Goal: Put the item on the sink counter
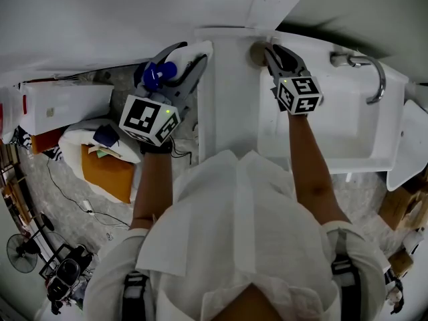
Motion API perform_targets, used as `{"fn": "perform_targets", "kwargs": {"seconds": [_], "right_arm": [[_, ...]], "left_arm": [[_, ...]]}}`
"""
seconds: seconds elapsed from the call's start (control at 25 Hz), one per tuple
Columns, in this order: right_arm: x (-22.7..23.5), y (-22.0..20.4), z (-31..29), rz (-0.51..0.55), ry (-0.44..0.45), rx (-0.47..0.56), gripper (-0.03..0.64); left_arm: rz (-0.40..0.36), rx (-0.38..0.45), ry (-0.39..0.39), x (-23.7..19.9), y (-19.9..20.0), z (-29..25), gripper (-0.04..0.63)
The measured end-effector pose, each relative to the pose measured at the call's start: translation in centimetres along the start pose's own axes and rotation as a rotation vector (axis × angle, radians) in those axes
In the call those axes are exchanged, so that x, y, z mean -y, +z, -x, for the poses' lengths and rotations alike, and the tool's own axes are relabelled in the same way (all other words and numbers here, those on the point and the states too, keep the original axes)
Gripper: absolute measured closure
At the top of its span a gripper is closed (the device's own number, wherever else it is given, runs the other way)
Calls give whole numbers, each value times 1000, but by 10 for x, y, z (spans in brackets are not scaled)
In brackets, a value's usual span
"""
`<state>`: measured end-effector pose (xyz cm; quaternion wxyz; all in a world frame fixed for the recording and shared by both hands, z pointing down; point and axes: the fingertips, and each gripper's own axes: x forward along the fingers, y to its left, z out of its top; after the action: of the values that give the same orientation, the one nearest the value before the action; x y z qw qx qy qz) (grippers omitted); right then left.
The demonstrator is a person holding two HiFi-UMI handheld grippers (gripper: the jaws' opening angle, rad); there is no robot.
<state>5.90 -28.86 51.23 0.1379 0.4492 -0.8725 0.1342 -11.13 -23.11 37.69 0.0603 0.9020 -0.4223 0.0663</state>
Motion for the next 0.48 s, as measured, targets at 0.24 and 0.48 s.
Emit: {"fn": "perform_targets", "kwargs": {"seconds": [0.24,0.48], "right_arm": [[0,8,6,-6,-5,25,523],[-3,29,20,-12,-8,94,523]], "left_arm": [[-5,2,-1,1,2,2,390],[-11,5,-6,3,5,3,390]]}}
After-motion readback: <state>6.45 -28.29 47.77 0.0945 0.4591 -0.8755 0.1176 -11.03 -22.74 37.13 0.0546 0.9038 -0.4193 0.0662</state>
